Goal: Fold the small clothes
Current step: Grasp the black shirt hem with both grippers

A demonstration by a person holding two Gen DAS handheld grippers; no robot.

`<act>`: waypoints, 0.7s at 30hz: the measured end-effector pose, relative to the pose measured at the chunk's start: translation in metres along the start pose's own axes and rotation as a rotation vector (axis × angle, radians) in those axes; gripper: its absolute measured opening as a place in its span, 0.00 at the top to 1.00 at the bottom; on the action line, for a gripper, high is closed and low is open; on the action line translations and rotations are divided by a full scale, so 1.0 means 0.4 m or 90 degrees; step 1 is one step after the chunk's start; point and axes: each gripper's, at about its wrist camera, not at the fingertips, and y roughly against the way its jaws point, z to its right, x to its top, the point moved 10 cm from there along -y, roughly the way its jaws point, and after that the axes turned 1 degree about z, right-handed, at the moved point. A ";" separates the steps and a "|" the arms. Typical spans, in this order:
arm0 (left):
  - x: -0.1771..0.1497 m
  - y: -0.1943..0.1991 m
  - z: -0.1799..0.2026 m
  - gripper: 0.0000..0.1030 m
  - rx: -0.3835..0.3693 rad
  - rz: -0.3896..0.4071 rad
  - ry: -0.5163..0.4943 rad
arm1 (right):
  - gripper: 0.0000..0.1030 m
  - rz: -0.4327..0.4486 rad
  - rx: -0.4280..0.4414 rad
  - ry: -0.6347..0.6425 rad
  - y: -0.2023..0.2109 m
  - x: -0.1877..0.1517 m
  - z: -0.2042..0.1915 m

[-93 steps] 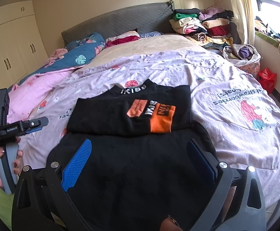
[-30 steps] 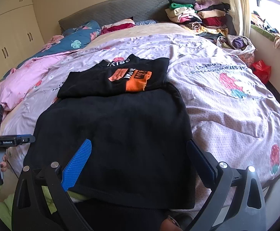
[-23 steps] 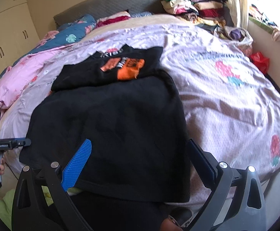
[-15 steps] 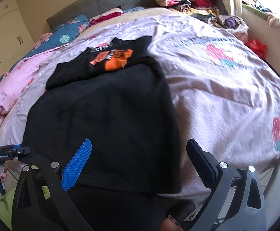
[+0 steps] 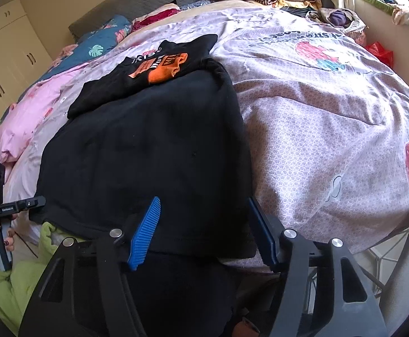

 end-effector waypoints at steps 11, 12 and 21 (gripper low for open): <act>-0.008 0.017 -0.022 0.66 0.008 0.007 -0.001 | 0.43 -0.062 -0.001 -0.039 -0.070 -0.041 0.050; -0.006 0.018 -0.027 0.70 0.008 0.009 0.002 | 0.49 -0.060 0.001 -0.041 -0.067 -0.042 0.051; 0.047 0.068 -0.025 0.96 -0.014 0.043 -0.009 | 0.92 0.013 0.013 -0.034 0.038 -0.009 0.033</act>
